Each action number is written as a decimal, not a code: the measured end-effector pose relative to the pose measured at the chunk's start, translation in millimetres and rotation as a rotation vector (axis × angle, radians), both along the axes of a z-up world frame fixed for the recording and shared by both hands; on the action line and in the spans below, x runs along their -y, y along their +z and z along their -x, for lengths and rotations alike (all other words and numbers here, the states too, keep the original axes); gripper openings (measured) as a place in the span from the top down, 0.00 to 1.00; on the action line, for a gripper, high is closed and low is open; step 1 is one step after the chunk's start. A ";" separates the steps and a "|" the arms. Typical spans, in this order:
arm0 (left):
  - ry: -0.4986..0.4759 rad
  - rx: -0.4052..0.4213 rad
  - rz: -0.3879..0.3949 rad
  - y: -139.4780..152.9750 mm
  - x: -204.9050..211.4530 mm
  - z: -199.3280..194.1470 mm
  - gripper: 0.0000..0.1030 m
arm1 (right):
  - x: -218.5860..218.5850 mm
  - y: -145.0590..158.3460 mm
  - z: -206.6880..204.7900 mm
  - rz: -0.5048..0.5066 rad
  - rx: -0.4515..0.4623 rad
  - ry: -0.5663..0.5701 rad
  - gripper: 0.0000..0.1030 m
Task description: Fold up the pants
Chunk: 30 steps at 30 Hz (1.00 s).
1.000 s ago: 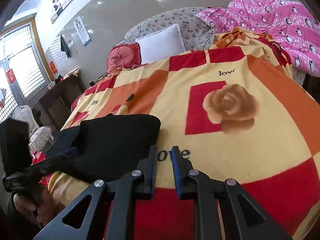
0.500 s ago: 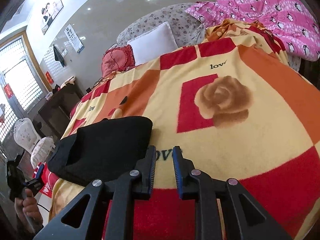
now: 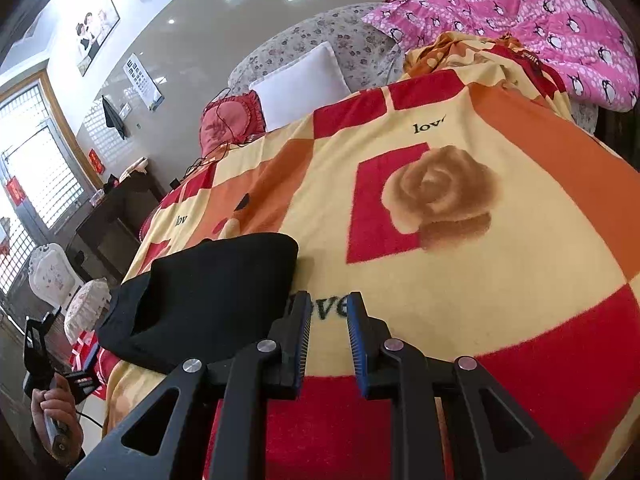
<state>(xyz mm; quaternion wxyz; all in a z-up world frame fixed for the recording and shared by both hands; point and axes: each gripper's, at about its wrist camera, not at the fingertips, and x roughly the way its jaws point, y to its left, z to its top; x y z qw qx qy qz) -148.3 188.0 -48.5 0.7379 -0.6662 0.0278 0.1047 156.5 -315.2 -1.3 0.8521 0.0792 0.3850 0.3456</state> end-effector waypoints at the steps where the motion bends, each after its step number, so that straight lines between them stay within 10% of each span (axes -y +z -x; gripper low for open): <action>1: 0.001 0.009 0.020 -2.5 -1.5 -0.4 0.07 | -0.3 -0.1 -0.1 0.002 0.001 0.001 0.80; 16: 0.002 -0.073 0.093 7.7 2.8 -17.0 0.00 | 1.2 -0.2 -0.4 0.000 0.004 -0.004 0.80; 30: -0.020 0.047 0.184 -4.4 -2.3 -8.6 0.00 | 5.8 -1.7 -2.3 -0.019 -0.008 -0.017 0.80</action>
